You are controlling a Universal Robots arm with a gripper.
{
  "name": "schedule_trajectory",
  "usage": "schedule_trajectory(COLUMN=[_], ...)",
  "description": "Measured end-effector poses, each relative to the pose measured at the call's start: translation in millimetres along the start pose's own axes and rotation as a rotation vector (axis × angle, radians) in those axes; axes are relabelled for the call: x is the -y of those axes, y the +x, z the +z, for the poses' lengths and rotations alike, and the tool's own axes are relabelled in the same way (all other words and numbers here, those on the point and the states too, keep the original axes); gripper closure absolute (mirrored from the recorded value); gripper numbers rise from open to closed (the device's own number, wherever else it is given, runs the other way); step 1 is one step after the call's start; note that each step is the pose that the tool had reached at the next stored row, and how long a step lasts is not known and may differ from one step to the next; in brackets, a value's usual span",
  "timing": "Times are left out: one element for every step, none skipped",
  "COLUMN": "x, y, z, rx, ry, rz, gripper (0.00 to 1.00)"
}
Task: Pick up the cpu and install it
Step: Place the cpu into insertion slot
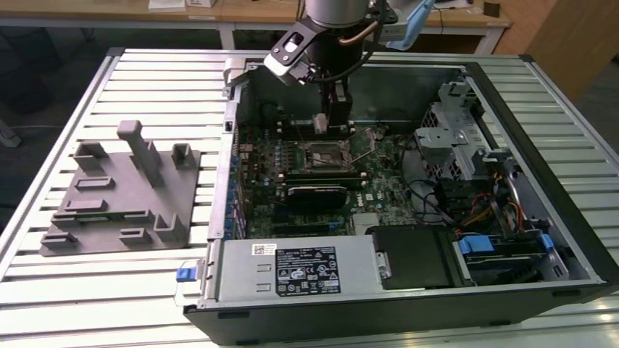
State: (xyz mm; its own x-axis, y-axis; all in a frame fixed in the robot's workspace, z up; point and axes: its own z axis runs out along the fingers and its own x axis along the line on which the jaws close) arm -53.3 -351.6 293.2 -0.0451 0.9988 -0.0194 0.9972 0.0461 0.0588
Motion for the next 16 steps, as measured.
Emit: schedule_trajectory(x=[-0.8,-1.3,-1.6,-2.1,-2.7,-3.2,-3.6,-3.8,-3.9,-3.9,-3.8,-3.8,-3.8,-3.7,-3.7,-3.6], y=[0.5,0.9,1.4,1.9,2.3,2.7,3.0,3.2,3.3,3.4,3.5,3.5,3.6,3.7,3.8,3.9], z=[0.7,1.6,2.8,4.1,5.5,7.0,8.4,9.9,11.5,12.9,14.3,15.6,17.2,18.8,20.7,22.3], rx=[0.0000,-0.0001,0.0000,0.0000,0.0001,0.0000,0.0000,0.0000,0.0000,0.0001,0.0001,0.0002,0.0002,0.0002,0.0002,0.0002], ry=[0.0000,-0.0001,-0.0001,0.0000,0.0001,0.0000,0.0000,0.0000,0.0001,0.0001,0.0001,0.0001,0.0001,0.0002,0.0002,0.0001], rz=[0.000,0.000,0.000,0.000,0.000,0.000,0.000,0.000,0.000,0.000,0.001,0.002,0.003,0.003,0.003,0.003], gripper=[0.45,0.45,0.45,0.45,0.45,0.45,0.45,0.45,0.45,0.45,0.45,0.45,0.45,0.45,0.45,0.45])
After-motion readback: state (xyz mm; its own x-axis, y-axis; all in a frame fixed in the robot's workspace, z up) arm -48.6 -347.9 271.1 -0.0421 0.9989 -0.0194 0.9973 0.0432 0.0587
